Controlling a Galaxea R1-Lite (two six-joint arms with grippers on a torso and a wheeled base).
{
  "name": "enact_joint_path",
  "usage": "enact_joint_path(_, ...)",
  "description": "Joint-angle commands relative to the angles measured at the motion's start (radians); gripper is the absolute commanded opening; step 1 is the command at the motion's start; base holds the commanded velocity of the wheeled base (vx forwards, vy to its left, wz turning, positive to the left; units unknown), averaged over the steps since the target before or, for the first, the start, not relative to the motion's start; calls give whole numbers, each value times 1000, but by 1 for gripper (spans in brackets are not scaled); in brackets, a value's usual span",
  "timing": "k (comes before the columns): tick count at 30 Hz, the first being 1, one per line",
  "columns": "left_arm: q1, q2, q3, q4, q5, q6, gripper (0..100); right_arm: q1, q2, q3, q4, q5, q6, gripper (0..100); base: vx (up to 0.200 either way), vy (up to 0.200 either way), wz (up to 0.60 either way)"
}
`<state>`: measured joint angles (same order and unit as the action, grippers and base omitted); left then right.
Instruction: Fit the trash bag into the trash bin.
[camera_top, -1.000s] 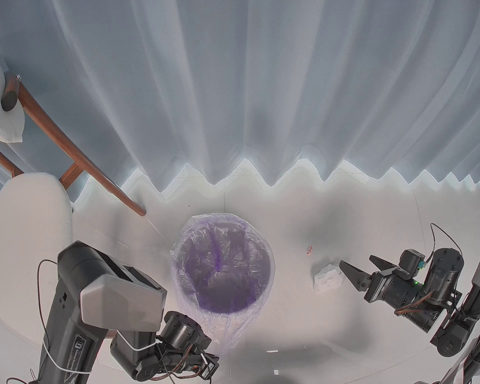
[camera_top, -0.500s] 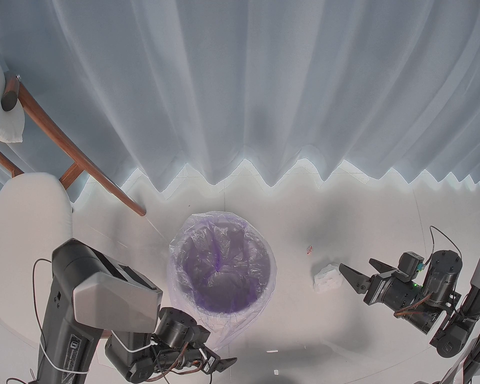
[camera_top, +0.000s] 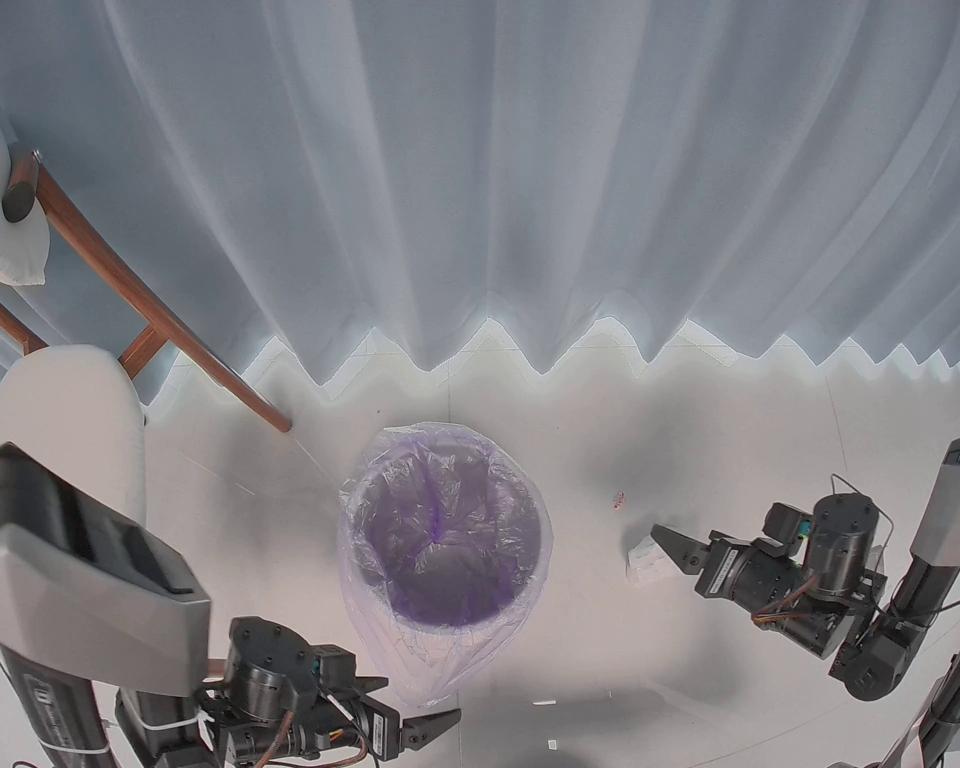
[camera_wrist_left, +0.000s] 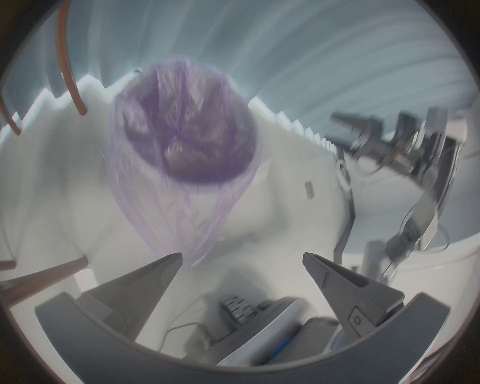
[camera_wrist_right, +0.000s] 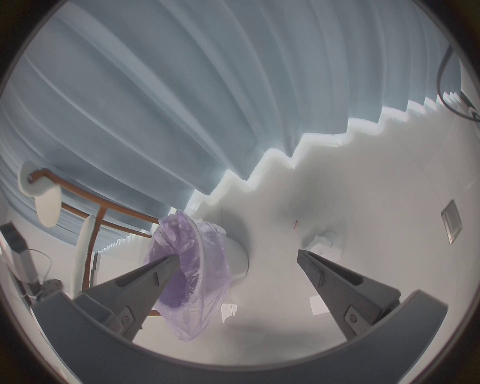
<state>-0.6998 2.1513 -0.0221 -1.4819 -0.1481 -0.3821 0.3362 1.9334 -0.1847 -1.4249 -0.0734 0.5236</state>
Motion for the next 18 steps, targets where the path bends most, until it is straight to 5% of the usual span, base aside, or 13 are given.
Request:
enact_joint_path(1,6,-410,19,-12,15,-225,100,78,84,-349,414,-5,116,100,0,0,0)
enact_joint_path(7,37,-524,22,-9,133,-324,100,192,107,-555,741,-5,125,100,0,0,0)
enact_joint_path(18,210,-599,22,-8,163,-313,100,245,300,-687,784,-78,-7,100,0,0,0)
